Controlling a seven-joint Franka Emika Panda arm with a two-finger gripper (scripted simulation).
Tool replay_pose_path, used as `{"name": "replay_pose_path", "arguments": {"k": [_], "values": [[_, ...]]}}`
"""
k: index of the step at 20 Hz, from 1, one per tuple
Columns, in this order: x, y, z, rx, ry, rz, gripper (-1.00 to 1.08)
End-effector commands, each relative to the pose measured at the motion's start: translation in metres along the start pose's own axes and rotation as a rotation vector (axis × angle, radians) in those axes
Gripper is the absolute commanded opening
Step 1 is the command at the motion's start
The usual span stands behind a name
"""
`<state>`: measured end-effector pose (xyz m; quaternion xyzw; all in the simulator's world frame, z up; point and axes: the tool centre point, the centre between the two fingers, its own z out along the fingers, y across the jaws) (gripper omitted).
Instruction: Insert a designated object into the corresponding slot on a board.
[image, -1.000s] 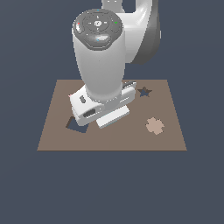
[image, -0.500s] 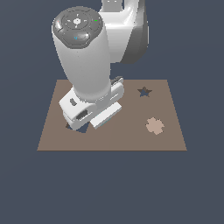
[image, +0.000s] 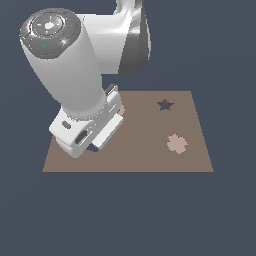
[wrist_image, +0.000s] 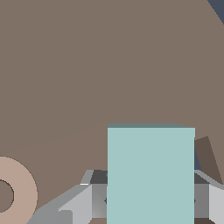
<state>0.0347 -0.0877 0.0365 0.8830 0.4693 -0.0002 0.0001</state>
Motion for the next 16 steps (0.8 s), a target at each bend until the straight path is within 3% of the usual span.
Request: {"name": "replay_pose_path", "arguments": {"k": [1, 16], "values": [[-0.005, 0.008, -0.001, -0.001, 0.0, -0.067, -1.0], [-0.016, 0.039, -0.004, 0.0, 0.0, -0.291, -1.0]]}}
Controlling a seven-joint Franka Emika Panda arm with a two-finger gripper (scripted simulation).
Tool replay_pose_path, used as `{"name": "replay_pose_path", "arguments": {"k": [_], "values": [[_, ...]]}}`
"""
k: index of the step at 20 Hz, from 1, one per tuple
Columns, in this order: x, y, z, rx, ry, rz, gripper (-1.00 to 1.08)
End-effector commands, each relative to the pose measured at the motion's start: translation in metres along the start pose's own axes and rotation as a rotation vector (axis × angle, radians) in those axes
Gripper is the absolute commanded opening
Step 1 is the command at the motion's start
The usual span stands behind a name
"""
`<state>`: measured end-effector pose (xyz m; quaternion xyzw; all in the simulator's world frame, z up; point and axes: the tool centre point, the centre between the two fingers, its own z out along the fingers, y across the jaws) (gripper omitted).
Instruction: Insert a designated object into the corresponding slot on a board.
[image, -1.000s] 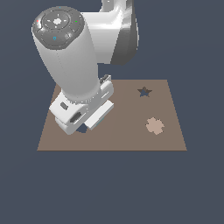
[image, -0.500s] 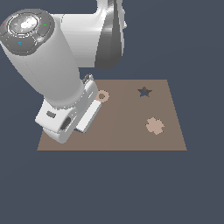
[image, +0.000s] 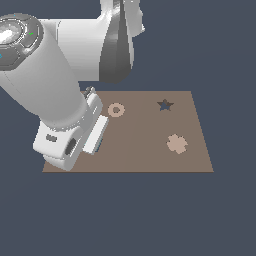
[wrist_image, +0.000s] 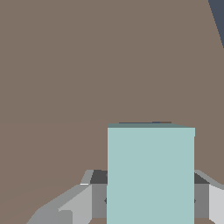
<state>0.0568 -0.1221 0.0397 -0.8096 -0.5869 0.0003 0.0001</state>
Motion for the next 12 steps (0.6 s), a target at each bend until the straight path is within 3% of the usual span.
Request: {"name": "replay_pose_path", "arguments": {"k": [1, 12], "values": [[-0.0007, 0.0026, -0.0006, -0.001, 0.0, -0.019, -1.0], [-0.0008, 0.0037, 0.009, 0.0, -0.001, -0.029, -1.0]]}}
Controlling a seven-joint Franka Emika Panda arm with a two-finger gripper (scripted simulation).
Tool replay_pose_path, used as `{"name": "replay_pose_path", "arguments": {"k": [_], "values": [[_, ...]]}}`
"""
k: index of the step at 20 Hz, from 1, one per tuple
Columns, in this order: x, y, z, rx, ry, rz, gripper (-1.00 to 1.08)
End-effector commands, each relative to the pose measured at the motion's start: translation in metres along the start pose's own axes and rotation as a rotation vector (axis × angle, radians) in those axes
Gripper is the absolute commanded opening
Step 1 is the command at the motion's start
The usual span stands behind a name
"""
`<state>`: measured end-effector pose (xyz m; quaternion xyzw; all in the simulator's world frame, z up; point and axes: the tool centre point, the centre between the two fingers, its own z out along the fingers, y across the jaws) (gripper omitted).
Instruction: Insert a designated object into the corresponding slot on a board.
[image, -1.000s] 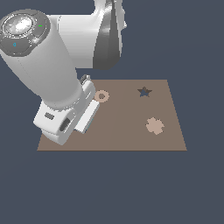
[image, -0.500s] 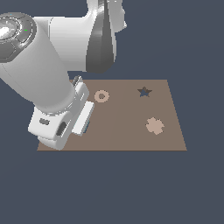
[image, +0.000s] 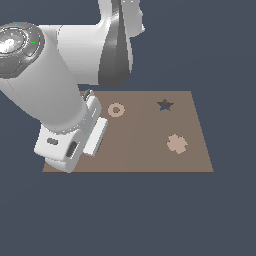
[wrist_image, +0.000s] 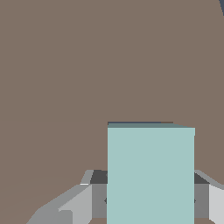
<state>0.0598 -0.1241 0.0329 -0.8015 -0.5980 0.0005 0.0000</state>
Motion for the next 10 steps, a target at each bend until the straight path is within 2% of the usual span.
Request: {"name": "replay_pose_path", "arguments": {"k": [1, 2, 10], "values": [[0.0001, 0.0003, 0.0027, -0.001, 0.0, -0.001, -1.0], [0.0001, 0.0003, 0.0027, -0.001, 0.0, -0.001, 1.0], [0.0001, 0.0003, 0.0027, -0.001, 0.0, -0.001, 1.0]]}}
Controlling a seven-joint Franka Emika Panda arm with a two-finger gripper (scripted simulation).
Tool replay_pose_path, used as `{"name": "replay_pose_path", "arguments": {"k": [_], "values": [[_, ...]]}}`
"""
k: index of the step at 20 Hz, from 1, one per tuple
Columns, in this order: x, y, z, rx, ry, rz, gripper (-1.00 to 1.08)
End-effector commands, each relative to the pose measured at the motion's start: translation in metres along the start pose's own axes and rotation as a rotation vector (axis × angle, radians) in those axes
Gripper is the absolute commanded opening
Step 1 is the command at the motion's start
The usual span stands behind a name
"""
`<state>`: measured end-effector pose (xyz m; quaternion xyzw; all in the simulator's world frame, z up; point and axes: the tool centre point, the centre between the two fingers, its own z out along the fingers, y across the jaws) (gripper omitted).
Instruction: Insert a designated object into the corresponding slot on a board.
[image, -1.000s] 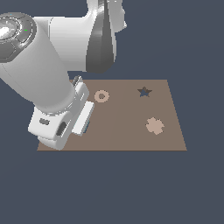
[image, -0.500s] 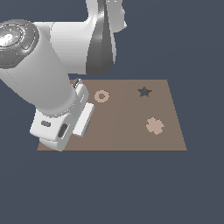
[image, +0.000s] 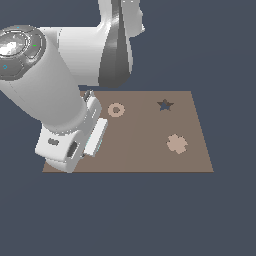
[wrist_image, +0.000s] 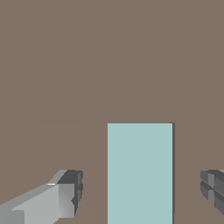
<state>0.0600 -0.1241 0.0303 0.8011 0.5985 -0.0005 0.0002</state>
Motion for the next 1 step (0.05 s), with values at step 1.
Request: {"name": "replay_pose_path", "arguments": {"k": [1], "values": [[0.0, 0.0, 0.0, 0.0, 0.0, 0.0, 1.0]]}}
